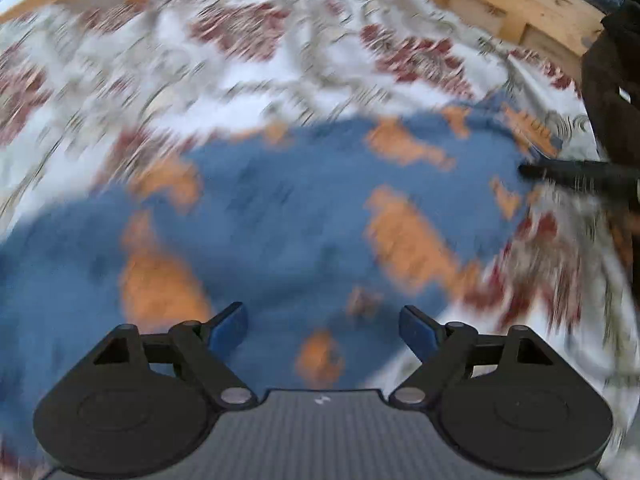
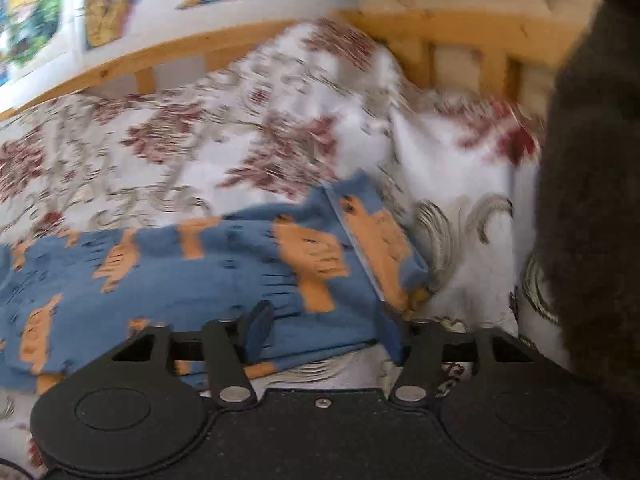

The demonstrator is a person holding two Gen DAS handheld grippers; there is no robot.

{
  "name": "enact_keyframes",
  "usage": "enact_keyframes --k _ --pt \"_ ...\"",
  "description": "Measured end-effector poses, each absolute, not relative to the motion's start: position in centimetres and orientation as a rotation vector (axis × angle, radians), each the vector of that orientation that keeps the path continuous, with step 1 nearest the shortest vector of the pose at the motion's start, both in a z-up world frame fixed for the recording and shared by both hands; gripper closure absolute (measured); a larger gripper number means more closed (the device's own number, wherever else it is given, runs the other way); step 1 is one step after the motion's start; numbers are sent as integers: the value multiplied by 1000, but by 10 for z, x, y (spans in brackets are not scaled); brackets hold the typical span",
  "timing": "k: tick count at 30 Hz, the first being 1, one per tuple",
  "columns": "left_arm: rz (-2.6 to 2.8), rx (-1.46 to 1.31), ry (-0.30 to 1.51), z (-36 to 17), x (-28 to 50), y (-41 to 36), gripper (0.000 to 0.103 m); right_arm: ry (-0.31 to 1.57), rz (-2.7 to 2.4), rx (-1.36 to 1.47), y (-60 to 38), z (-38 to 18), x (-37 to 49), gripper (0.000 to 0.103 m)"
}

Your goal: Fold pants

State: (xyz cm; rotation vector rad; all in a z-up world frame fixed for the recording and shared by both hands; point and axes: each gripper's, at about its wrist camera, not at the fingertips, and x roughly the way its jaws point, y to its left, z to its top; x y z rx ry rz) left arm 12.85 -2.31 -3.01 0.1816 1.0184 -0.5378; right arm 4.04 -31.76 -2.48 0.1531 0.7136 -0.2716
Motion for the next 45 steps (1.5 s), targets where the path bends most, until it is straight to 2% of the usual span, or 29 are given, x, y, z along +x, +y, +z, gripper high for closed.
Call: enact_keyframes --k 2,8,10,15,17,18,19,24,26,28,30,33,41,45 --pt "-545 206 995 -24 108 4 16 692 -146 70 -289 -16 34 34" --pt "-466 318 931 -4 90 56 18 694 232 -227 -185 -9 40 36" --pt "-461 412 907 -3 92 59 24 695 294 -298 -160 -12 38 37" --pt "-527 628 838 -4 90 48 26 671 347 -376 -126 -18 41 37" --pt "-549 708 821 -10 89 40 29 657 363 -396 -115 -19 40 41" --pt "-553 749 817 -14 89 36 35 645 368 -419 -109 -20 40 43" --pt "-554 794 813 -18 89 32 39 630 369 -442 -105 -22 40 47" --pt "-523 903 799 -26 89 27 69 592 426 -521 -85 -25 46 67" --pt "-515 927 799 -29 90 28 77 587 442 -554 -79 -27 48 80" --pt "-526 940 809 -32 89 27 88 580 453 -573 -75 -29 50 88" --pt "-527 959 800 -33 86 26 96 570 460 -594 -72 -30 51 89" --pt "-541 967 790 -28 84 29 99 580 494 -602 -69 -31 53 102" --pt "-595 1005 784 -17 81 36 101 596 556 -528 -75 -13 45 103" --pt "-655 1051 790 -12 75 47 101 661 579 -481 -75 -26 50 103"
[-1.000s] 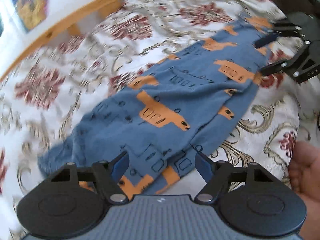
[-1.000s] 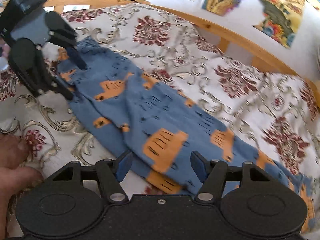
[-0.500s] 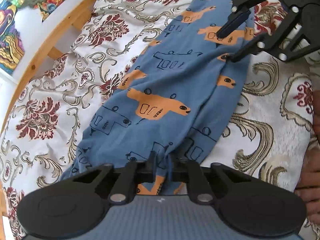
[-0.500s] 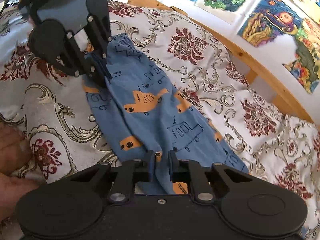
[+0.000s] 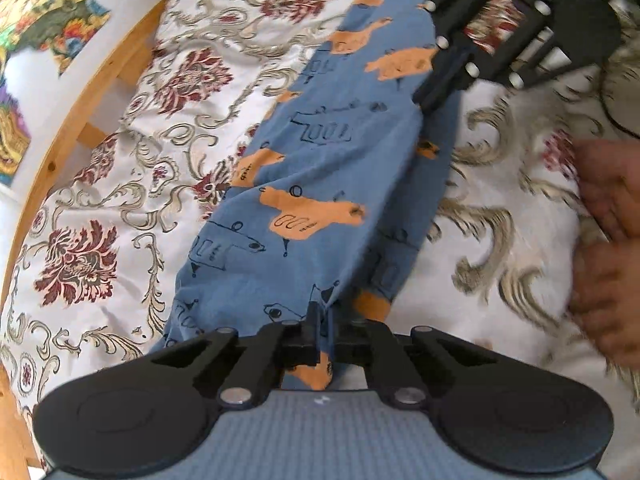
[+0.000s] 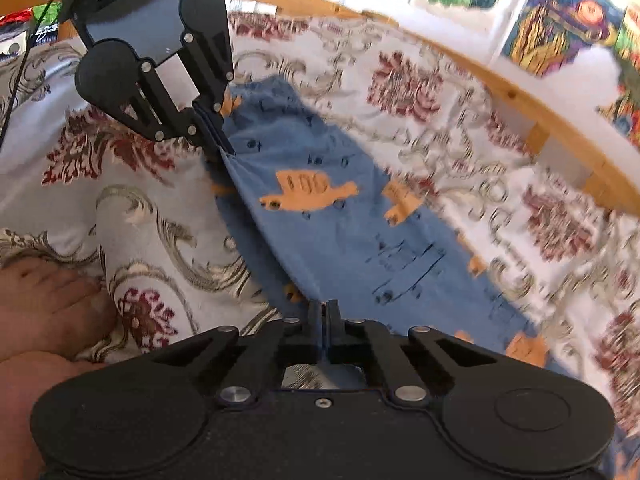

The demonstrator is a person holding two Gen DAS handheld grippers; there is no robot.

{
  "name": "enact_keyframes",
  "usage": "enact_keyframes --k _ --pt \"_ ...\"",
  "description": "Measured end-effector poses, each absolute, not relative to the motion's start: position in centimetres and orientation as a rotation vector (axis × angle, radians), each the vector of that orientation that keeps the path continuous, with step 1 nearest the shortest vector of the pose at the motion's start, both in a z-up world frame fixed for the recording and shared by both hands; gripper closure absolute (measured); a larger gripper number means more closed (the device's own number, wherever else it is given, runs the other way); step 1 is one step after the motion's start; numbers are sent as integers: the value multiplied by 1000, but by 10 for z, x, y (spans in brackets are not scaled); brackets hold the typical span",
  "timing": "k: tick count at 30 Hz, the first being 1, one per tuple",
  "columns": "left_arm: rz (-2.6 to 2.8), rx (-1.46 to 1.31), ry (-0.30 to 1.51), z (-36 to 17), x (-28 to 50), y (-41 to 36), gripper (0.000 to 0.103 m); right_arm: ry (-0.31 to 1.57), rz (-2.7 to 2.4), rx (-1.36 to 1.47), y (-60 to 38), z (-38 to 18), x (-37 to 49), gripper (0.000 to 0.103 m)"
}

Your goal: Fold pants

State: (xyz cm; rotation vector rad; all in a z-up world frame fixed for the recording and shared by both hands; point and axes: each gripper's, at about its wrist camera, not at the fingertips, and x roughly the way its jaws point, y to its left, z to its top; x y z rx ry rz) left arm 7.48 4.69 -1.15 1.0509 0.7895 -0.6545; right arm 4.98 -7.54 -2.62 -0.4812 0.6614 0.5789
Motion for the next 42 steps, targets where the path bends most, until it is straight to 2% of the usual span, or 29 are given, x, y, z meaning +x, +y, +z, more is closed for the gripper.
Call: enact_keyframes --k 3,5,7,11,12,15,18,22,27,29,31,34,38,42 --pt "-667 1069 821 -19 74 50 101 687 586 -462 -75 -28 51 99" --pt "-671 1082 847 -28 75 49 100 679 587 -440 -79 -21 48 85" --pt "-677 1088 857 -32 76 48 98 661 567 -408 -88 -11 45 81" --pt "-704 1007 893 -21 76 55 83 647 444 -293 -113 -1 49 70" --pt "-715 961 905 -16 77 58 76 651 392 -268 -121 -3 51 68" --pt "-718 735 928 0 84 67 69 679 239 -182 -143 -12 58 64" --pt "-672 460 919 9 101 74 67 710 139 -89 -166 -24 59 59" --pt "-542 160 931 -4 130 75 66 794 104 -48 -182 -40 54 58" --pt "-416 120 1002 -26 131 85 67 756 149 -112 -171 -32 42 54" --pt "-395 122 1011 -22 123 96 67 717 201 -147 -155 -24 43 42" --pt "-366 109 1016 -14 115 107 67 679 274 -190 -134 -15 46 37" --pt "-319 94 986 5 100 131 65 645 400 -210 -97 -3 59 33" --pt "-249 92 936 29 101 158 58 630 537 -239 -41 4 85 34" --pt "-202 43 986 32 132 176 58 618 666 -270 12 2 105 39"
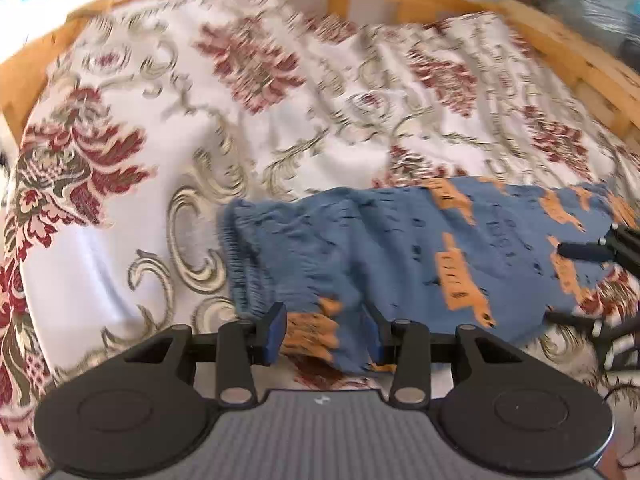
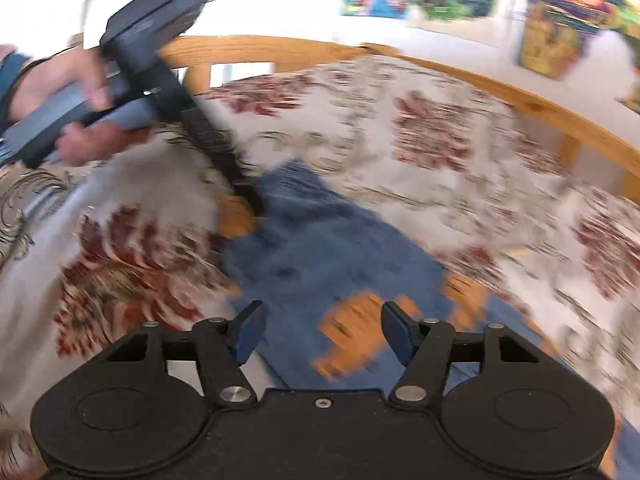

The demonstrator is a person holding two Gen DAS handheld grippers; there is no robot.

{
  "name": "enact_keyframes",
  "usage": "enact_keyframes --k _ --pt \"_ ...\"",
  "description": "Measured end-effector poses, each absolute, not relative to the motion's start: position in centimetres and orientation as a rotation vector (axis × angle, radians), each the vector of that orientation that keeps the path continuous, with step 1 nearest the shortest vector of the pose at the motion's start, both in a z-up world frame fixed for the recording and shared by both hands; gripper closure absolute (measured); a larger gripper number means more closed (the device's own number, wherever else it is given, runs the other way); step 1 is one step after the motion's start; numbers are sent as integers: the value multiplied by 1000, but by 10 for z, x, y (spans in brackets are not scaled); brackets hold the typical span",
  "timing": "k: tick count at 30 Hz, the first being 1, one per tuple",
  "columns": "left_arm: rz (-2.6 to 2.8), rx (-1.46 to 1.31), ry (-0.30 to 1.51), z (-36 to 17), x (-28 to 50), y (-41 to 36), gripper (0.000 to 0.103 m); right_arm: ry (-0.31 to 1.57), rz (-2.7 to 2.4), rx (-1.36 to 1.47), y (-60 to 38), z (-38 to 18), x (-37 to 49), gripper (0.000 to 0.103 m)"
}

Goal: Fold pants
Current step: 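Lay the pants down and open both grippers, then grasp the elastic waistband with the left gripper while the right gripper grasps the waistband edge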

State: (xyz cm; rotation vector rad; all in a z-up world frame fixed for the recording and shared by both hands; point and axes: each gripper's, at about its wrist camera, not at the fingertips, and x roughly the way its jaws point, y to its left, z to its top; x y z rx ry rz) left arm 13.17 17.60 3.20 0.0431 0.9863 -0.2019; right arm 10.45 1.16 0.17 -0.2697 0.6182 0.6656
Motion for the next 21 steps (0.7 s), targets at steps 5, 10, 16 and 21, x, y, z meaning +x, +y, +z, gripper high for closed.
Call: enact_keyframes --k 5,10,16,21 --pt "-202 -65 1047 30 163 191 58 624 730 -289 53 -8 114 43" --pt "-151 -99 1102 26 193 193 55 693 692 -252 63 -24 126 49" --pt "-37 -121 1098 22 216 198 88 700 684 -223 66 -29 130 65" --pt "-29 121 981 45 213 177 93 738 693 -217 71 -33 137 59"
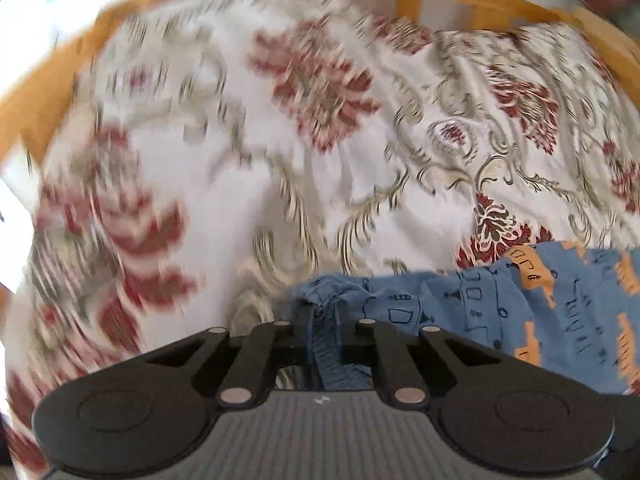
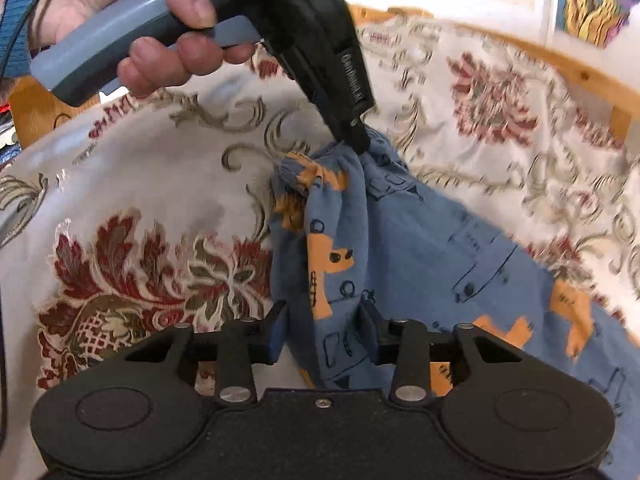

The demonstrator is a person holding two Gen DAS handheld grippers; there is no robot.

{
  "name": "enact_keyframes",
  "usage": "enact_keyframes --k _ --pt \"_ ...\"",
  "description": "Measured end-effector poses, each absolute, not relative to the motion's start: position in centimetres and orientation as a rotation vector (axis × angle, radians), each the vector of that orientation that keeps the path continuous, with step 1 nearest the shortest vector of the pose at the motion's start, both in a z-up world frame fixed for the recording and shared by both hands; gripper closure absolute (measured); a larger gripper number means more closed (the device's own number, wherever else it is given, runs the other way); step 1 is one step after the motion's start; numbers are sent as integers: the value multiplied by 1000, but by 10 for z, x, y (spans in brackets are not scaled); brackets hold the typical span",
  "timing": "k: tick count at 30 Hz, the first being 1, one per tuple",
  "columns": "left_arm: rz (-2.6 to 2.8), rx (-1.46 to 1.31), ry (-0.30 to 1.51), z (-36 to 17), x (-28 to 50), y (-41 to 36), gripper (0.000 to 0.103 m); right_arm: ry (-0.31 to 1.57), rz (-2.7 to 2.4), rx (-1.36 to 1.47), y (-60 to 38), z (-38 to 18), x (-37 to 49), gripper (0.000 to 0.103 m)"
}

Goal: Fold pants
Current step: 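Grasp the elastic waistband with the left gripper while the right gripper grasps the waistband edge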

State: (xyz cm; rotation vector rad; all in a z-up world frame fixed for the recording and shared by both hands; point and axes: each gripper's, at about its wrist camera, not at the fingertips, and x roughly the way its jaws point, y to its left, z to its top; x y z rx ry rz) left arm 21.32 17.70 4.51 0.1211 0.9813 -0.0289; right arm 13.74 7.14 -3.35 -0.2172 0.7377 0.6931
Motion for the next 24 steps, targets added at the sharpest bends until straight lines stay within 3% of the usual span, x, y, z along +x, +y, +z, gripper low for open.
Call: enact_keyframes --k 4,7,9,11,13,19,23,24 --pt "-74 241 1052 30 219 170 87 705 708 -196 58 -23 128 53" --pt "-63 231 1037 32 208 172 74 660 697 -180 52 -14 122 52" --pt "-39 249 1006 40 192 170 52 663 694 -166 55 -15 124 53" --pt "-60 304 976 42 174 163 50 693 701 -175 62 -24 127 59" --pt "-74 366 997 35 164 156 50 751 730 -193 72 -34 128 59" --pt "-32 493 1008 20 161 145 54 677 739 -181 62 -17 111 57" --pt "35 654 990 18 160 142 83 764 671 -158 58 -34 122 55" --pt "31 647 990 20 160 144 82 794 675 -150 59 -40 125 54"
